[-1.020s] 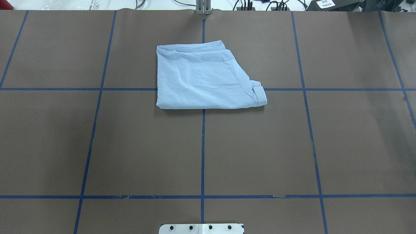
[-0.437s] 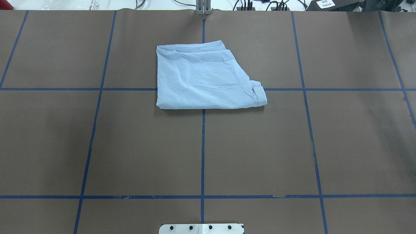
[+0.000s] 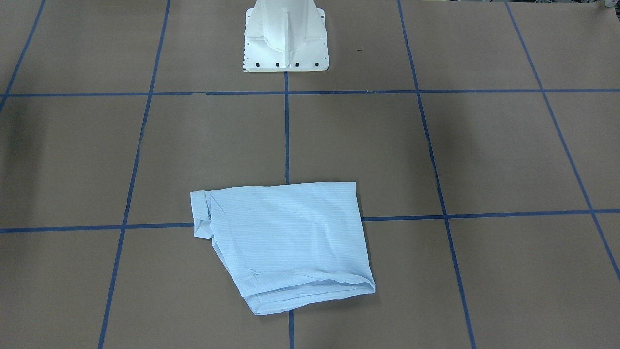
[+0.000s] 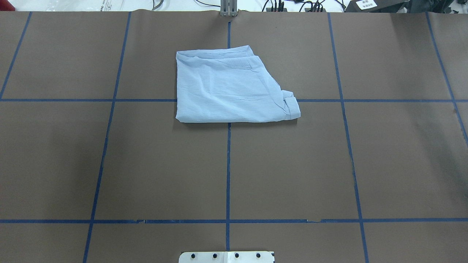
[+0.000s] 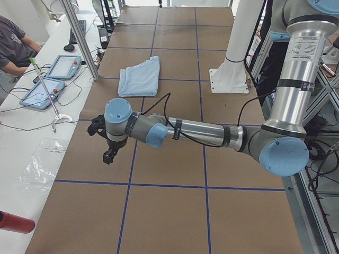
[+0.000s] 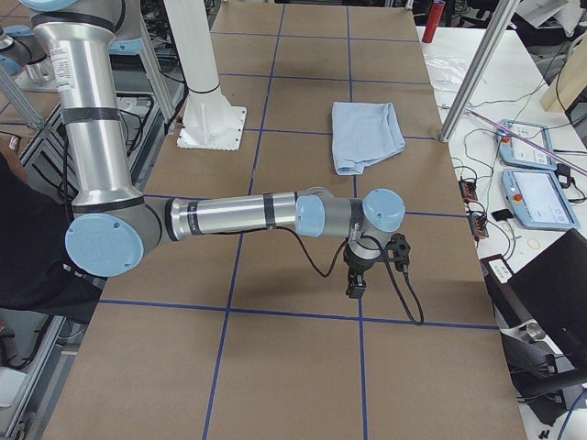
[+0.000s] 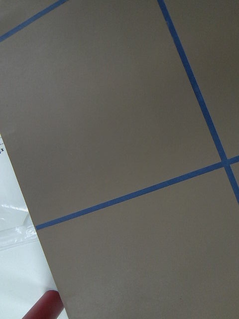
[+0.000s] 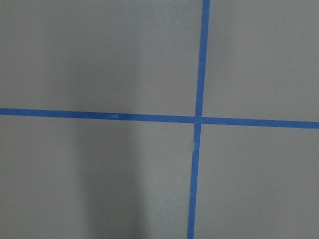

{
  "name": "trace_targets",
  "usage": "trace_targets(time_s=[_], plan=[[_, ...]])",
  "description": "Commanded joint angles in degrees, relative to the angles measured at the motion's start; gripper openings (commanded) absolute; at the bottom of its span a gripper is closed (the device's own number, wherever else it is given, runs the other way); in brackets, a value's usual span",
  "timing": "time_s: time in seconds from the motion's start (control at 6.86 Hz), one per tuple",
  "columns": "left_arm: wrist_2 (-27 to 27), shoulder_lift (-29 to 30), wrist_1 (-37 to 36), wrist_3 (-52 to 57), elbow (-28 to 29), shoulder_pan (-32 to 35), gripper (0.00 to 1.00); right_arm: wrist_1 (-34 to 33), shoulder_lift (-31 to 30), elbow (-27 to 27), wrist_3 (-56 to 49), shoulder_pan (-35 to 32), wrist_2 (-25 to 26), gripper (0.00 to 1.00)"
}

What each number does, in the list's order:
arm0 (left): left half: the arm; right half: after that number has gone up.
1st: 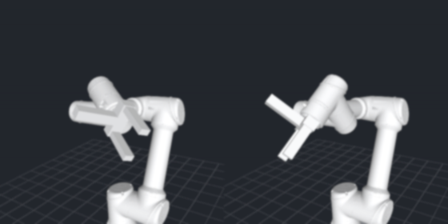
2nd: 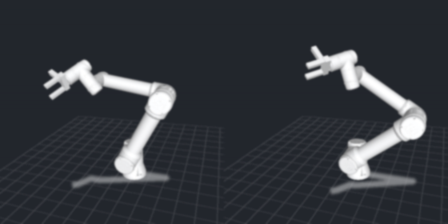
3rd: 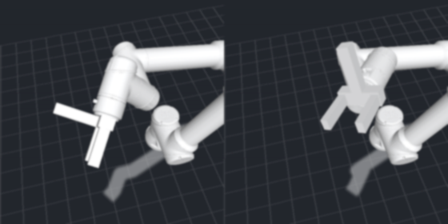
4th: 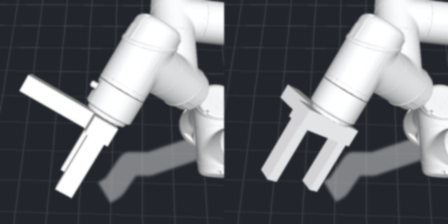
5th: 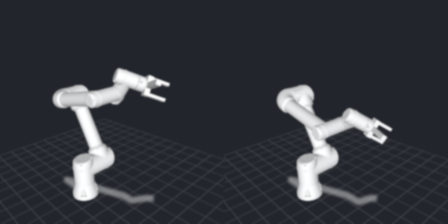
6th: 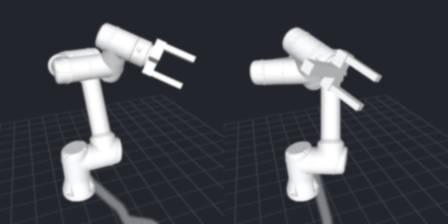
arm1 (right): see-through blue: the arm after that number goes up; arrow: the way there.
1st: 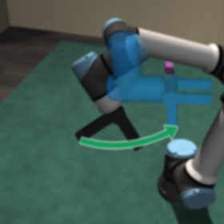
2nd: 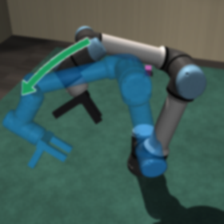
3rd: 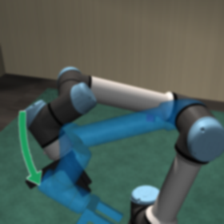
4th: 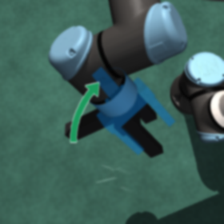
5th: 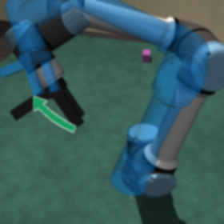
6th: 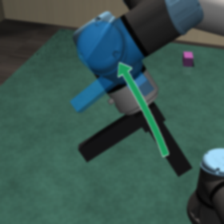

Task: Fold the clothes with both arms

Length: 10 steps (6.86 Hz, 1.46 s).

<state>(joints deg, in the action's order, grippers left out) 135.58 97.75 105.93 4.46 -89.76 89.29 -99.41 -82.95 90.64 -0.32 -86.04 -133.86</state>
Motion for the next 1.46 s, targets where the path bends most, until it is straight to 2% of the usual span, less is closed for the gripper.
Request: trace_targets(time_s=[0.0,0.29,1.31], plan=[[-0.4,-2.2,0.2,-0.1,-1.5,-0.1,1.0,0.0,-1.4,0.9,0.2,0.0,1.5,1.0],[-0.2,-2.1,0.2,0.1,-1.5,-0.2,1.0,0.0,-1.7,3.5,0.2,0.0,1.1,1.0],[0.0,-2.0,0.2,0.0,-1.6,-0.2,1.0,-0.1,-1.7,3.6,0.3,0.0,0.6,1.0]])
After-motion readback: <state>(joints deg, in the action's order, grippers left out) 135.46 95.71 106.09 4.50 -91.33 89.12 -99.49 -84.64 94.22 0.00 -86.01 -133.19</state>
